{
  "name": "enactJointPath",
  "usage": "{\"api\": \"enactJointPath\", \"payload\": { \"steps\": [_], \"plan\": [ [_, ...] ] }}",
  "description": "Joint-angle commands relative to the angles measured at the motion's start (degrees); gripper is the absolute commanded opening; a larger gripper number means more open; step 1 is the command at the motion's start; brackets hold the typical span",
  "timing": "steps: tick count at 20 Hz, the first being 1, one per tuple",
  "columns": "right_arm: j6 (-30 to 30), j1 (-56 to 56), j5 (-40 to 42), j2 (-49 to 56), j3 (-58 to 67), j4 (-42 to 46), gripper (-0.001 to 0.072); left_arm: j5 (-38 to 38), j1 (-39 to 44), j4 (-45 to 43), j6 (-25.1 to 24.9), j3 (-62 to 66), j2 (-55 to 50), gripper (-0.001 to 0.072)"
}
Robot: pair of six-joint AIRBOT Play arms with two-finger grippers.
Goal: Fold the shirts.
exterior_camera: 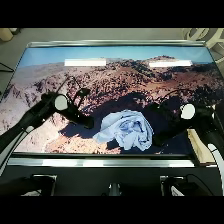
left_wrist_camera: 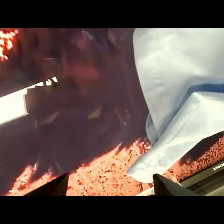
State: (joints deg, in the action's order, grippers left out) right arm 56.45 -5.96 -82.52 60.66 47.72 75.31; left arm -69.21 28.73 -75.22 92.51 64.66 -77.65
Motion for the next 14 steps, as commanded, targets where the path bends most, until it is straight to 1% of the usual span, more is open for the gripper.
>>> {"api": "enactJointPath", "payload": {
  "steps": [1,5,8,9,10,11,13,14],
  "plan": [
    [-1.3,0.0,3.4,0.1,-6.5,-4.7,0.0652,8.1,2.9,3.9,0.5,-8.0,-1.8,0.0634],
    [-3.0,0.0,6.2,0.1,-10.0,-6.3,0.0651,13.7,7.4,6.2,0.8,-8.1,-6.0,0.0634],
    [-2.9,0.0,10.3,0.1,-10.3,-7.7,0.0643,15.1,8.3,6.4,1.0,-8.2,-7.1,0.0611],
    [-2.9,0.0,11.7,0.2,-10.3,-9.2,0.064,15.1,8.2,6.4,1.6,-8.2,-7.3,0.0496],
    [-2.9,0.0,12.7,0.6,-10.3,-10.8,0.0639,15.1,8.2,6.5,2.0,-8.2,-7.3,0.0213],
    [-2.9,0.0,13.8,1.4,-10.3,-12.3,0.0621,15.1,8.1,6.5,2.0,-8.0,-7.3,0.0023],
    [-2.2,0.0,15.3,3.4,-10.3,-12.8,0.06,15.0,8.1,6.5,2.1,-7.6,-7.1,0.0022],
    [-2.2,0.0,15.4,4.7,-10.3,-12.8,0.0538,14.9,8.1,6.5,2.3,-7.3,-6.9,0.0021]
  ]
}}
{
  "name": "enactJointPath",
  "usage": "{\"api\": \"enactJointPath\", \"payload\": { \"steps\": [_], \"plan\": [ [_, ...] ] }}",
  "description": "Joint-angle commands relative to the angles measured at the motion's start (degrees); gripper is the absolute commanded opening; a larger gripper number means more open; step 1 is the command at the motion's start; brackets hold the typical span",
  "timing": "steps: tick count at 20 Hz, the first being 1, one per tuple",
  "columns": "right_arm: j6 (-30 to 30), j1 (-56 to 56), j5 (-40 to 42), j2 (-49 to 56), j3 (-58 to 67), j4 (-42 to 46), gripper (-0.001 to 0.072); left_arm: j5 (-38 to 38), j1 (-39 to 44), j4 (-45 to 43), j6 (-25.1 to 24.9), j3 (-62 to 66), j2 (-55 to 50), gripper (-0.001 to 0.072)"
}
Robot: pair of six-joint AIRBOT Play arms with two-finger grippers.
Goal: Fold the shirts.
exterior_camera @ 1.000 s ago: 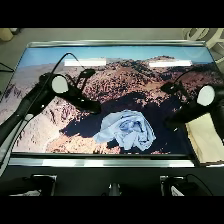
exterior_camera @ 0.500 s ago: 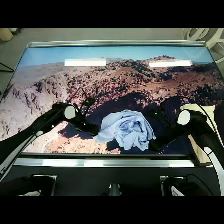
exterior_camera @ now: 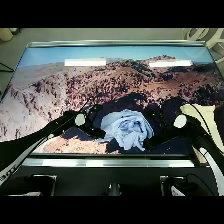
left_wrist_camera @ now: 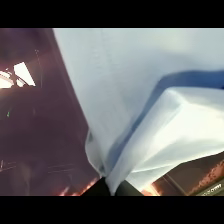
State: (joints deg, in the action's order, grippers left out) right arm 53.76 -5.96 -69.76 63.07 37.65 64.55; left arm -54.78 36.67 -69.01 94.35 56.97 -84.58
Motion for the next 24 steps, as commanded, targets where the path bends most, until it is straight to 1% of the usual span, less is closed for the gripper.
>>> {"api": "enactJointPath", "payload": {
  "steps": [1,2,3,5,7,9,11,13,15,17,18,20,24],
  "plan": [
    [0.5,0.0,1.9,3.6,-0.2,-2.0,0.0317,0.3,0.2,0.3,2.2,0.9,0.2,0.0021],
    [0.5,0.0,1.2,4.5,-0.2,-1.4,0.0034,0.5,0.4,0.5,3.8,1.5,0.5,0.0021],
    [-0.1,0.0,1.0,4.5,-0.1,-1.0,0.0021,0.5,0.8,0.4,4.1,2.1,0.9,0.002],
    [-2.2,0.0,0.2,2.3,1.5,1.1,0.0021,0.4,1.2,-1.3,3.6,4.4,2.5,0.0019],
    [-2.7,0.2,-0.8,-3.5,7.0,5.9,0.0021,0.3,0.9,-7.1,3.7,8.6,6.8,0.0018],
    [-2.6,0.2,-0.3,-11.0,17.1,13.7,0.0021,0.0,-0.1,-12.8,3.7,15.3,12.9,0.0018],
    [-2.6,0.2,1.7,-18.4,30.3,21.5,0.0023,-0.2,-1.6,-16.9,3.7,24.4,20.1,0.0018],
    [-2.6,0.2,4.5,-24.5,40.7,25.2,0.0024,0.6,-2.1,-20.5,4.0,32.4,26.7,0.0018],
    [-2.1,0.2,8.1,-29.7,46.6,24.9,0.0024,4.9,-2.0,-22.4,6.5,37.0,33.3,0.0018],
    [-0.2,0.2,10.1,-33.7,48.0,24.6,0.0024,11.5,-1.7,-22.3,6.9,36.8,38.7,0.0019],
    [-0.2,0.2,9.5,-35.1,48.0,24.7,0.0024,12.0,-1.7,-22.4,6.8,36.8,40.3,0.0018],
    [-0.2,0.2,5.2,-36.1,48.0,24.8,0.0024,9.5,-1.7,-23.2,6.8,36.8,42.5,0.0019],
    [-0.2,0.2,-6.2,-34.2,47.9,24.9,0.0025,-1.2,-1.7,-26.7,6.8,36.2,43.1,0.0019]
  ]
}}
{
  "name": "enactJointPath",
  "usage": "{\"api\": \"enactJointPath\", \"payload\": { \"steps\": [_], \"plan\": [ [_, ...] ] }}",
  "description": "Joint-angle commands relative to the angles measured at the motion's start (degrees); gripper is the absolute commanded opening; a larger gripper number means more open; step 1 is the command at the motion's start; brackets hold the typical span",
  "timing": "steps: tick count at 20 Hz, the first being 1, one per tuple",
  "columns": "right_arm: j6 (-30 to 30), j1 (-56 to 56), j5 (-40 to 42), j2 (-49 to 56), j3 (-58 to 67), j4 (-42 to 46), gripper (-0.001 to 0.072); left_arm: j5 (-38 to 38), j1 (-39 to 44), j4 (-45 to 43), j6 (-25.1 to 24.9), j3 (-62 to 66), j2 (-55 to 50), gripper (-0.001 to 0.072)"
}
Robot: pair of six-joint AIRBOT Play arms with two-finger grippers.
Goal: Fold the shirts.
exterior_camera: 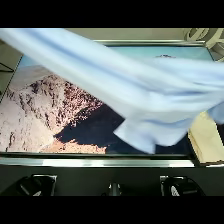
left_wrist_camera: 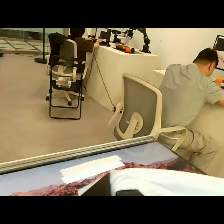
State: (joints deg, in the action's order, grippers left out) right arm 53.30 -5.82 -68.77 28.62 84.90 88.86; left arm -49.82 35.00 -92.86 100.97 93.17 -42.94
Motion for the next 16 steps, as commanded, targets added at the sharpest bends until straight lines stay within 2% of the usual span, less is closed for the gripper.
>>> {"api": "enactJointPath", "payload": {
  "steps": [1,3,4,5,7,9,10,12,13,14,15,16],
  "plan": [
    [0.2,0.0,-10.2,1.7,0.3,0.5,0.0026,-8.3,-0.1,-3.6,0.2,-1.3,1.2,0.0019],
    [0.1,0.0,-15.6,6.5,-1.8,0.2,0.0026,-10.1,0.0,-3.8,0.2,-7.3,1.1,0.0019],
    [-0.1,0.0,-14.7,9.2,-3.8,-0.1,0.0026,-10.0,0.0,-3.8,0.2,-11.1,1.1,0.0018],
    [-0.8,0.0,-11.6,12.3,-6.1,-1.0,0.0026,-9.6,-0.1,-3.8,0.3,-15.6,1.1,0.0019],
    [-1.9,0.0,1.1,20.2,-10.5,-5.1,0.0026,-7.5,-0.2,-3.8,1.7,-24.5,0.9,0.0019],
    [-1.0,0.0,11.3,29.3,-11.3,-13.7,0.0027,-5.0,-0.4,-3.8,5.5,-32.5,0.9,0.0019],
    [1.0,0.0,13.4,33.7,-11.3,-18.1,0.0027,-4.2,-0.4,-3.8,7.5,-35.7,0.9,0.0019],
    [4.9,0.0,11.8,42.2,-11.3,-27.9,0.0027,-3.4,-0.4,-3.8,11.6,-40.9,0.9,0.002],
    [5.2,0.0,9.2,45.7,-11.3,-32.5,0.0105,-3.5,-0.4,-3.8,12.5,-42.7,0.9,0.002],
    [5.2,0.0,6.4,48.2,-11.3,-35.7,0.042,-3.6,-0.4,-3.8,12.6,-43.7,0.9,0.002],
    [3.9,0.0,3.7,49.2,-11.3,-36.2,0.0593,-4.0,-0.4,-3.8,12.6,-44.2,0.9,0.002],
    [2.5,0.0,1.2,49.1,-11.3,-34.0,0.0591,-4.3,-0.4,-3.8,12.0,-44.3,0.9,0.002]
  ]
}}
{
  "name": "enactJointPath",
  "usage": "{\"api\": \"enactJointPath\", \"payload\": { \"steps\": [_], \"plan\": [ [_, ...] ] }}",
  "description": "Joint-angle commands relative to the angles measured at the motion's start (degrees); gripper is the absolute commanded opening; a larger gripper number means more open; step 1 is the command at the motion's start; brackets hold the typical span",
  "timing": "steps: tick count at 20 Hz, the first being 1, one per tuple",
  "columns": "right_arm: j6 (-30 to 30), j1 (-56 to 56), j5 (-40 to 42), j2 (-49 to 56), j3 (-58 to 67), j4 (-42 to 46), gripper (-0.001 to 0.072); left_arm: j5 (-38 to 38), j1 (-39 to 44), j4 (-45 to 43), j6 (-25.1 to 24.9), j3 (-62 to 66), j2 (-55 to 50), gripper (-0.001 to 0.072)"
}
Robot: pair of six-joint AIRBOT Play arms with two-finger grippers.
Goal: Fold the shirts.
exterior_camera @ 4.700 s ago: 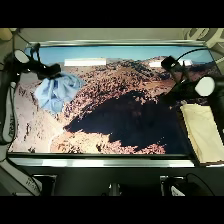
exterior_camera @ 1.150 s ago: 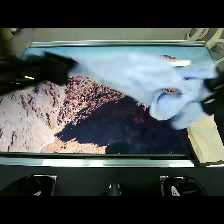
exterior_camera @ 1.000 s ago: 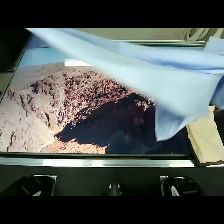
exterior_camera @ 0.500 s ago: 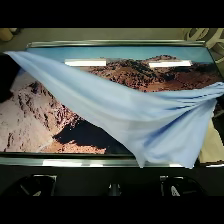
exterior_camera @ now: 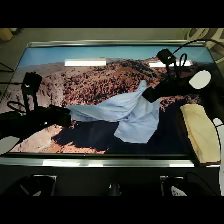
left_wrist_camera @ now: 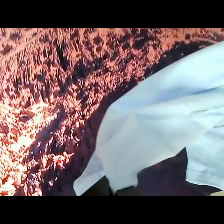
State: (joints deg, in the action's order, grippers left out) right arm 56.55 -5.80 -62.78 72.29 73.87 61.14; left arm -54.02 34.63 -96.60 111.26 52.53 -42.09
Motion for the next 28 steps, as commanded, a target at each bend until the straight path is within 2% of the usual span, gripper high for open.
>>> {"api": "enactJointPath", "payload": {
  "steps": [1,4,6,9,12,15,19,20,22,23,24,25,27,28],
  "plan": [
    [-1.1,0.5,-7.5,4.9,-0.2,-2.1,0.0591,-0.2,0.0,-0.1,1.2,-3.7,0.2,0.002],
    [-1.1,5.9,-17.4,4.3,-0.7,11.3,0.0581,-0.1,0.0,-0.1,1.2,-3.7,0.2,0.002],
    [-0.4,12.2,-19.4,4.3,-4.2,13.3,0.0578,-0.1,0.0,-0.1,1.2,-3.7,0.2,0.002],
    [0.1,19.7,-17.0,4.3,-15.5,3.4,0.0498,0.1,0.0,0.0,1.2,-3.7,0.2,0.002],
    [-0.7,19.8,-7.8,4.3,-24.5,-3.2,0.0498,0.1,0.0,0.0,1.2,-3.7,0.1,0.002],
    [-0.7,19.8,0.4,4.3,-28.0,-8.4,0.0497,0.1,0.0,0.0,1.2,-3.7,0.1,0.002],
    [-0.7,19.8,2.1,8.2,-28.3,-12.4,0.0486,0.1,0.0,0.0,1.2,-3.7,0.1,0.002],
    [-0.9,19.8,2.4,9.4,-28.3,-12.8,0.0419,0.1,0.0,0.0,1.2,-3.7,0.1,0.002],
    [-0.9,19.8,4.9,10.6,-28.3,-13.1,0.0339,0.1,0.0,-0.1,1.2,-3.6,0.1,0.002],
    [-1.2,19.8,6.2,10.6,-28.3,-14.0,0.0259,0.1,0.0,-0.1,1.2,-3.6,0.1,0.0021],
    [-2.4,19.8,5.7,10.6,-28.1,-15.5,0.0119,0.1,0.0,-0.1,1.2,-3.6,0.1,0.0021],
    [-3.4,19.8,4.4,10.6,-27.4,-17.1,0.0025,0.1,0.0,-0.1,1.0,-3.5,0.1,0.0021],
    [-9.8,19.8,-0.2,9.1,-22.8,-17.9,0.0022,-0.1,0.0,-0.7,-1.6,-2.0,0.2,0.002],
    [-11.1,20.0,-2.7,7.4,-19.0,-17.0,0.0021,-0.5,-0.2,-1.7,-2.0,-0.2,0.4,0.002]
  ]
}}
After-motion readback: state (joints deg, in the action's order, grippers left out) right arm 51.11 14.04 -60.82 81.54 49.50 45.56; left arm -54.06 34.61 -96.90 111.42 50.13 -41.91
